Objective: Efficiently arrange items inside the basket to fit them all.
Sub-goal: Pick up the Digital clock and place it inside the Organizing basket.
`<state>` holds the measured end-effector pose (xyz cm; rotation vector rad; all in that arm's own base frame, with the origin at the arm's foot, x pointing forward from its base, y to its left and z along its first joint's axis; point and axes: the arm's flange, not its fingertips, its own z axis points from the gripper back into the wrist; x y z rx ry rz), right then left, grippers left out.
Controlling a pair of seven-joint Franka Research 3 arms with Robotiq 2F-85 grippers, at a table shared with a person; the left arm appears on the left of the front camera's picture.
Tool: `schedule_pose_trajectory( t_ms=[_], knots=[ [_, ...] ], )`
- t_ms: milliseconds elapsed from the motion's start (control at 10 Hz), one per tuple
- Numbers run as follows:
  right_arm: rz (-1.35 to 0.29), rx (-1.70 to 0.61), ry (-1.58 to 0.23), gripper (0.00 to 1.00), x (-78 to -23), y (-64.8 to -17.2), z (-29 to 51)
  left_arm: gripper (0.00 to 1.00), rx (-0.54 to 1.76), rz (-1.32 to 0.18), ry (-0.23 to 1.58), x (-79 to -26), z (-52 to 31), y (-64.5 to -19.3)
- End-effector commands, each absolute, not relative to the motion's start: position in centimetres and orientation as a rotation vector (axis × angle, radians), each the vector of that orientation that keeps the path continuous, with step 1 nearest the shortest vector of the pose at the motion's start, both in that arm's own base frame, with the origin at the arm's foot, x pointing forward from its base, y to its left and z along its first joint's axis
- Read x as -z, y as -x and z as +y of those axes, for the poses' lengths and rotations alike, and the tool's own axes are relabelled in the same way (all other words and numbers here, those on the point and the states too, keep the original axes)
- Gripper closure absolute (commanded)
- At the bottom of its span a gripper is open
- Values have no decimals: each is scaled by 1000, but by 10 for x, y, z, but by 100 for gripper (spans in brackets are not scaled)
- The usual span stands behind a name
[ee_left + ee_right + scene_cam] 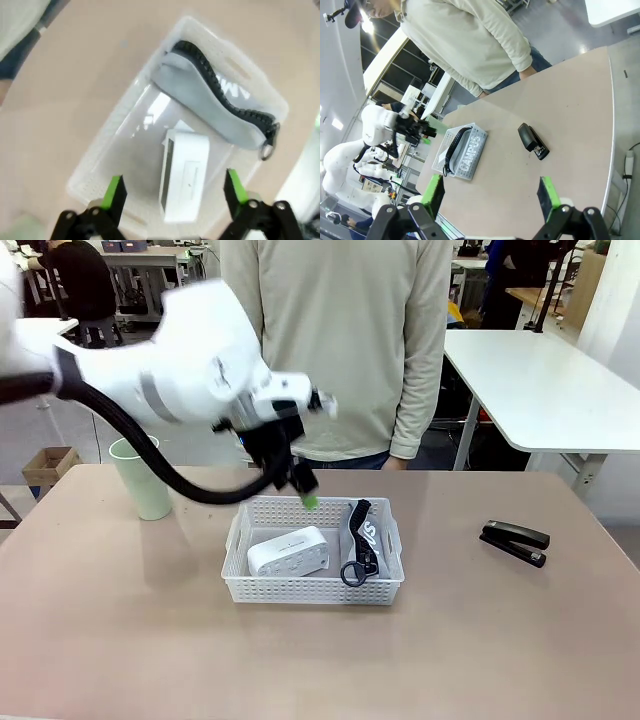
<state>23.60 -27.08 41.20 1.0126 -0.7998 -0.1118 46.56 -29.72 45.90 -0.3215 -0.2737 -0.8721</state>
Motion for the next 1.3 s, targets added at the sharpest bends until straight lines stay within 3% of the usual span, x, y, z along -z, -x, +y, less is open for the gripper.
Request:
schedule_pose_trajectory(
  t_ms=[0, 200, 300, 500, 800, 1000, 1200],
  knots=[
    [-838, 94, -1018, 0, -412, -238, -271, 0, 737, -377, 394, -518, -239, -446],
    [-838, 94, -1018, 0, -412, -238, -271, 0, 617, -349, 485, -573, -156, -417],
    [-838, 94, -1018, 0, -412, -238, -271, 0, 481, -334, 493, -585, -104, -402],
    [-838, 94, -1018, 0, -412, -238, -271, 0, 330, -351, 682, -588, 3, -363],
    [-838, 94, -1018, 0, -412, -238, -271, 0, -37, -319, 892, -482, 111, -327],
    [-838, 94, -1018, 0, -412, -238, -271, 0, -76, -476, 1238, -395, 125, -318],
    [-838, 94, -1018, 0, -412, -238, -271, 0, -110, -445, 1314, -356, 128, -327]
  ],
)
